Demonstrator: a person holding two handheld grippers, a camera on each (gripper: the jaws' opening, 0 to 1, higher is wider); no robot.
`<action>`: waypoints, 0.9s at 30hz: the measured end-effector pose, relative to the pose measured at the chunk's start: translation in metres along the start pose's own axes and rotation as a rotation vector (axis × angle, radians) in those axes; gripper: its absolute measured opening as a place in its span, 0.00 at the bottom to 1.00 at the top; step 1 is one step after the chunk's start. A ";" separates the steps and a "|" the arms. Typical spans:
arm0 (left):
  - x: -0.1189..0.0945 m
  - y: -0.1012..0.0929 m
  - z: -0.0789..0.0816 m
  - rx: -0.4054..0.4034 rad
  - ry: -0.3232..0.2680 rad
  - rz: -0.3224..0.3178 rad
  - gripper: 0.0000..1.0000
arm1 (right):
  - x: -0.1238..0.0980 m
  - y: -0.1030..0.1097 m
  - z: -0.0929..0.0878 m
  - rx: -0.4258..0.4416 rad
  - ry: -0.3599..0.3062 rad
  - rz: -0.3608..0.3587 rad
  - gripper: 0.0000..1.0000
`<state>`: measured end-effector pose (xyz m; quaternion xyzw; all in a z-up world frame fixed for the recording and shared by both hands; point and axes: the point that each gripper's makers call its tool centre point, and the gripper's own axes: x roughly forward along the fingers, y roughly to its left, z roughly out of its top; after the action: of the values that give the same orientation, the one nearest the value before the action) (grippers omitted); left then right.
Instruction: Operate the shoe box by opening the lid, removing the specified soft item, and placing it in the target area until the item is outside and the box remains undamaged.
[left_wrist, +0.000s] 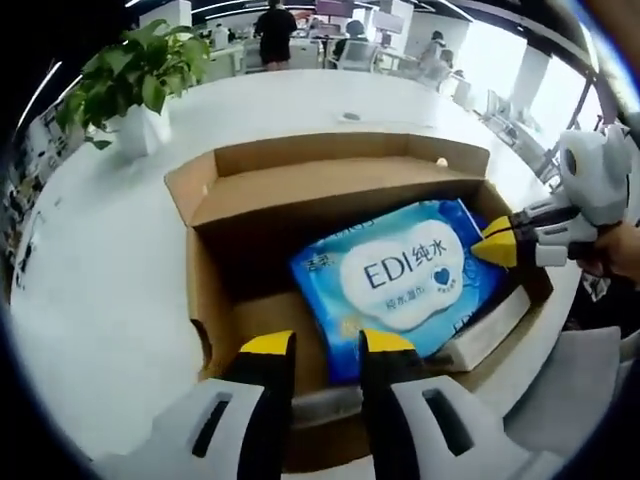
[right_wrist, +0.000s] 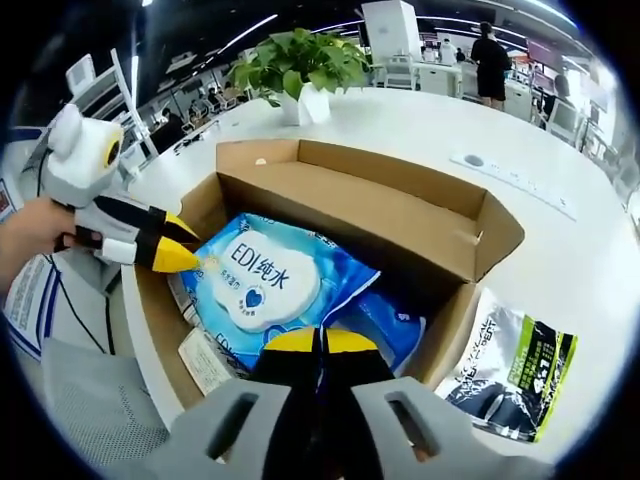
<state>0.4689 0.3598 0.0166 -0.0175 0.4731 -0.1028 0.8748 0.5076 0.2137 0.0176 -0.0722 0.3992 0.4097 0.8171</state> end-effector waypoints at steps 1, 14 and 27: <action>0.002 0.000 -0.001 -0.009 0.006 -0.007 0.23 | 0.000 0.000 0.000 -0.001 -0.001 0.000 0.00; 0.020 -0.002 -0.003 -0.100 0.028 -0.072 0.20 | 0.000 0.001 -0.001 0.000 0.000 0.002 0.00; 0.024 -0.008 -0.005 -0.100 0.039 -0.052 0.03 | 0.000 0.004 -0.002 -0.006 -0.018 -0.010 0.00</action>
<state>0.4761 0.3474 -0.0053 -0.0714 0.4939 -0.1023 0.8606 0.5036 0.2154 0.0175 -0.0731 0.3902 0.4074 0.8224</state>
